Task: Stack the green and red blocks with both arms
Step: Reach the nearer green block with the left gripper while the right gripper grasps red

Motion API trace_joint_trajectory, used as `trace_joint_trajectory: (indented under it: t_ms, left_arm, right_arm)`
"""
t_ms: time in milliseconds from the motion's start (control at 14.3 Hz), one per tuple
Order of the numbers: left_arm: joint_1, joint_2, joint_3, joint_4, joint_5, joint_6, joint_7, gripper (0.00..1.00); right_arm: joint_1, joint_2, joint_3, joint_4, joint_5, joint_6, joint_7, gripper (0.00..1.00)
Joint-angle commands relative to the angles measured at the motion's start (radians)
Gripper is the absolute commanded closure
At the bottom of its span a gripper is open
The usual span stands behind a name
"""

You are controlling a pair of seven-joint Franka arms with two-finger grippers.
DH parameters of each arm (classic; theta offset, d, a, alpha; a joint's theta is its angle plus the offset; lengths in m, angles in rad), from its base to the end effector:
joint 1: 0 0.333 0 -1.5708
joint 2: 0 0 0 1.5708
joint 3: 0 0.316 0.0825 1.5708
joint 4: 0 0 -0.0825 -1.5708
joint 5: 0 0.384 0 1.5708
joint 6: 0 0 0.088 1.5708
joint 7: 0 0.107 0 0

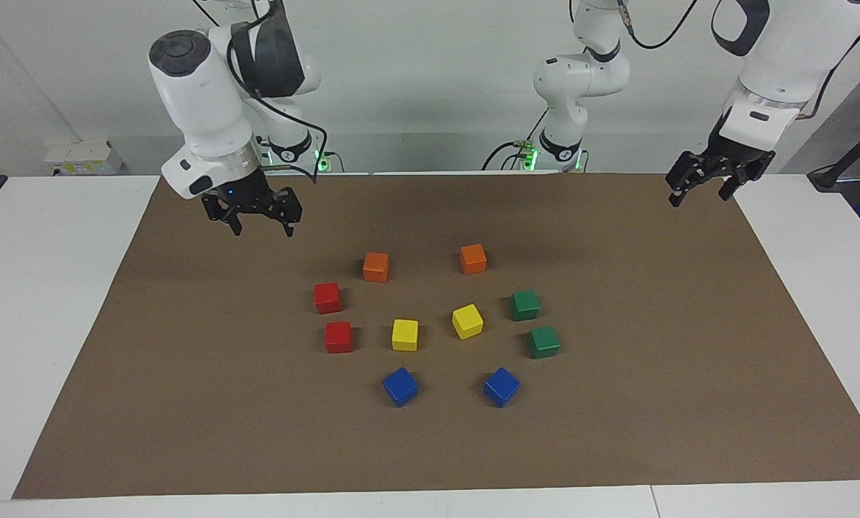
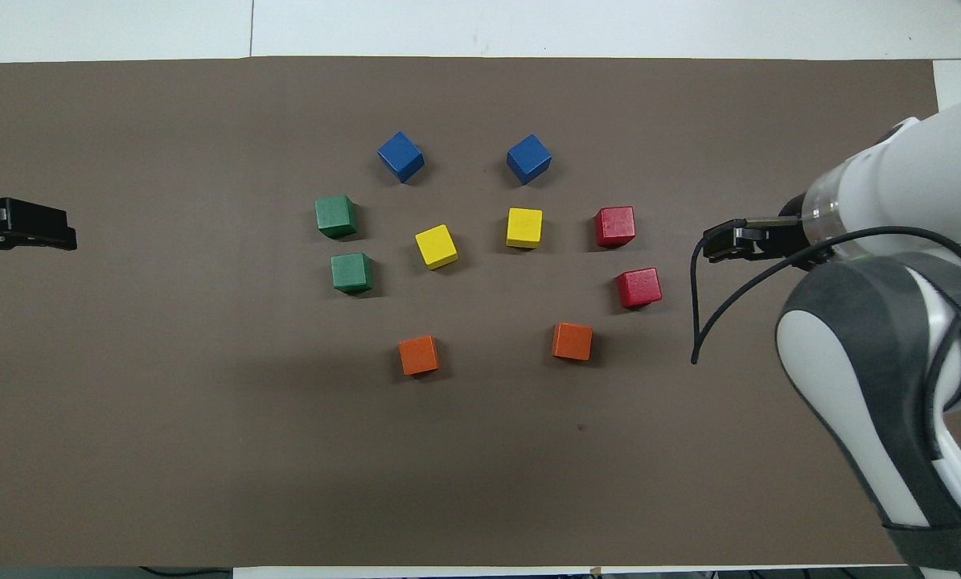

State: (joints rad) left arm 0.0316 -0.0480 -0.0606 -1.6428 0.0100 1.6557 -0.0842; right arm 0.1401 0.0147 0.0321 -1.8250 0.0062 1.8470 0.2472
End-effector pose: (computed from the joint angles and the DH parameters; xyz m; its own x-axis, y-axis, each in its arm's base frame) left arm 0.5473 -0.0157 0.6244 0.9966 0.0543 0.0616 0.0548 -0.9985 -0.0078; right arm 0.5596 0.0977 0.5189 0.9970 -0.0766 0.0055 -0.0766 -0.9970 -0.0080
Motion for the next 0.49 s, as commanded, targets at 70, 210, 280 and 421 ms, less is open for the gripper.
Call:
trace_joint_trajectory:
  t_ms: [70, 210, 280, 421]
  left_arm:
    - [-0.064, -0.046, 0.002, -0.09, -0.013, 0.087, -0.106, 0.0]
    - [-0.122, -0.041, 0.002, -0.118, -0.013, 0.125, -0.134, 0.0]
    - [-0.14, -0.033, 0.001, -0.129, -0.015, 0.139, -0.152, 0.0]
    - [-0.189, -0.036, 0.001, -0.181, -0.027, 0.191, -0.201, 0.0]
  right_arm:
    - [0.032, 0.054, 0.003, -0.062, 0.014, 0.147, 0.044, 0.01]
    - [0.058, 0.086, 0.002, -0.088, 0.014, 0.217, 0.053, 0.01]
    - [0.065, 0.097, 0.002, -0.105, 0.014, 0.253, 0.046, 0.01]
    - [0.07, 0.114, 0.003, -0.135, 0.012, 0.316, 0.031, 0.01]
